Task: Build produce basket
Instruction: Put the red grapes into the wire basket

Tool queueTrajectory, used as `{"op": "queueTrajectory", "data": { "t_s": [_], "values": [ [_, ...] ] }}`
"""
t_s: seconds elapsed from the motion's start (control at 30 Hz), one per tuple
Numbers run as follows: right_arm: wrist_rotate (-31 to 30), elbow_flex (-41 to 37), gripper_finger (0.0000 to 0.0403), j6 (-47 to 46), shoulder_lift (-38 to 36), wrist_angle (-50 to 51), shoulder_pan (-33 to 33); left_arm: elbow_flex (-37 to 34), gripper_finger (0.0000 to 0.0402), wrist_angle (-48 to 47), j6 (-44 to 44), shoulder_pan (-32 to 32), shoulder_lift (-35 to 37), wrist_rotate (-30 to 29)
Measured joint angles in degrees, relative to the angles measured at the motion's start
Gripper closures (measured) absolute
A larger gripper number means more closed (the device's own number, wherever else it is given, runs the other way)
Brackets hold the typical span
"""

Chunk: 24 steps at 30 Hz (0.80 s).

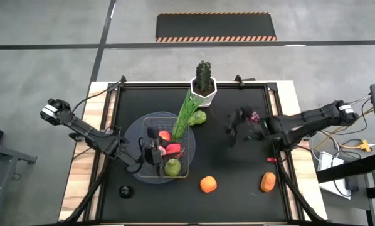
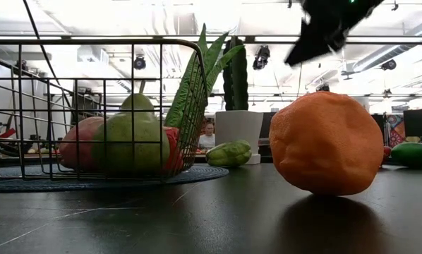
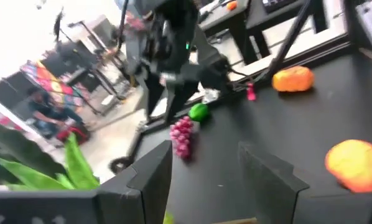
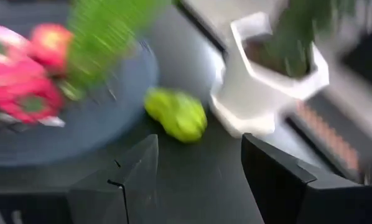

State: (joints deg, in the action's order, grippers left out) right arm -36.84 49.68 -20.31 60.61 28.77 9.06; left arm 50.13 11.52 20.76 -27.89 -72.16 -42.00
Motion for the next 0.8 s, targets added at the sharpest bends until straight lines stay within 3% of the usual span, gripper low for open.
{"op": "queueTrajectory", "data": {
  "t_s": [0.3,0.53,0.8],
  "values": [
    [21.21,1.57,0.0188,-12.02,0.33,26.52,-20.19,-1.26,0.0234,0.22,3.46,0.91,-0.08,-1.02],
    [21.87,0.76,0.0189,-12.3,2.85,35.18,-31.07,-1.86,0.0234,0.73,3.94,0.89,0.12,-1.0],
    [21.77,-0.67,0.0189,-9.79,9.34,34.08,-33.05,-2.08,0.0234,-0.02,3.69,0.54,1.57,-0.97]
  ]
}}
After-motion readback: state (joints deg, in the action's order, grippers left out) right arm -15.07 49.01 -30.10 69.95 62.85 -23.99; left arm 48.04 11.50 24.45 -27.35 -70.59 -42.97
